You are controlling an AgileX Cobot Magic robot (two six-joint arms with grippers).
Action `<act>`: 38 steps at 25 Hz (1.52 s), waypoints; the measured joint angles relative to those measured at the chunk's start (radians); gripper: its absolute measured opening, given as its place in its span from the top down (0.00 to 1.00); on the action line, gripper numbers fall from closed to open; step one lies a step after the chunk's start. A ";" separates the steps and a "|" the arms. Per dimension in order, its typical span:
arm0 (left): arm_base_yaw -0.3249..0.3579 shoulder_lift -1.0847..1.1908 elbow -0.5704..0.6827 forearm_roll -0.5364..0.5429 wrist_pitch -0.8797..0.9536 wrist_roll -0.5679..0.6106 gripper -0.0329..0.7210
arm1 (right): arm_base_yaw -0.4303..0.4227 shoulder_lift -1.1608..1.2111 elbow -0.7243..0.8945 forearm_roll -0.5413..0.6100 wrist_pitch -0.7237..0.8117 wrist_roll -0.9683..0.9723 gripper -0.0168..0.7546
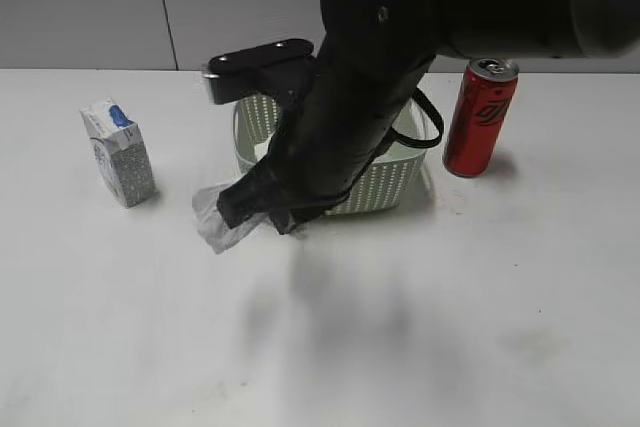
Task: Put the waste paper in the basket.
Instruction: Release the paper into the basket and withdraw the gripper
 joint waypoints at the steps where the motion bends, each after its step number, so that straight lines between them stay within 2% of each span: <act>1: 0.000 0.000 0.000 0.000 0.000 0.000 0.19 | 0.000 0.000 0.000 0.013 0.006 -0.039 0.98; 12: 0.000 0.000 0.000 0.000 0.000 0.000 0.19 | 0.000 0.000 0.000 0.032 0.005 -0.237 0.98; 17: 0.000 0.000 0.000 0.000 0.000 0.000 0.22 | -0.014 0.000 -0.067 -0.056 0.015 -0.235 0.98; 23: 0.000 0.000 0.000 0.000 0.000 0.000 0.22 | -0.111 0.011 -0.213 -0.087 0.003 -0.227 0.98; 29: 0.000 0.000 0.000 0.000 0.000 0.000 0.22 | -0.227 0.073 -0.237 -0.090 -0.134 -0.224 0.98; 35: 0.000 0.000 0.000 0.000 0.000 -0.003 0.22 | -0.242 0.181 -0.238 -0.114 -0.188 -0.224 0.98; 38: 0.000 0.000 0.000 0.000 0.000 -0.003 0.22 | -0.242 0.219 -0.238 -0.110 -0.161 -0.224 0.89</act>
